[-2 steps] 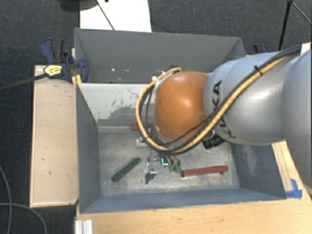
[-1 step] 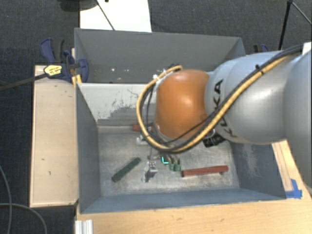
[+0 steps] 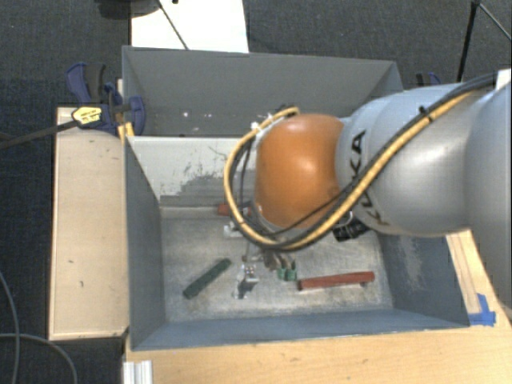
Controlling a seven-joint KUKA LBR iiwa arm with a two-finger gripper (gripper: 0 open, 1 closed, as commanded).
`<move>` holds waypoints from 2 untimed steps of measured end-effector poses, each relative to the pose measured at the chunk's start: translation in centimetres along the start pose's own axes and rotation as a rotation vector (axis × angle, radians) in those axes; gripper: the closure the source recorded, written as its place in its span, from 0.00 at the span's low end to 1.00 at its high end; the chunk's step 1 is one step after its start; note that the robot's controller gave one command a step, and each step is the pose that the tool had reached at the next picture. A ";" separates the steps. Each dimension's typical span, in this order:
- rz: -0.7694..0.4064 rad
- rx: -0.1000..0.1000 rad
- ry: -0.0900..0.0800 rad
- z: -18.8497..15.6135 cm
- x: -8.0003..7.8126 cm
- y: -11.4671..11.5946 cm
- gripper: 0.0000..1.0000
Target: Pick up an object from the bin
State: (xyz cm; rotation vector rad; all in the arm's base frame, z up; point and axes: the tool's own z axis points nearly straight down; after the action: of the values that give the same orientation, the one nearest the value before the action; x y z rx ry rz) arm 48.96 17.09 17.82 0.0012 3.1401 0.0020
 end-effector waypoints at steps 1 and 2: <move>-0.092 0.000 0.001 -0.9 -1.3 -3.4 0.00; -0.128 0.000 -0.009 3.4 -2.0 -2.3 0.00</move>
Offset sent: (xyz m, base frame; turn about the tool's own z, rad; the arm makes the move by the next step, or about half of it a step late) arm 0.0196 0.0123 -0.1082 -0.1663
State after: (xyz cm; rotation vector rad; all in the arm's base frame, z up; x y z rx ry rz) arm 50.96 14.84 14.45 -0.1987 3.1245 0.0020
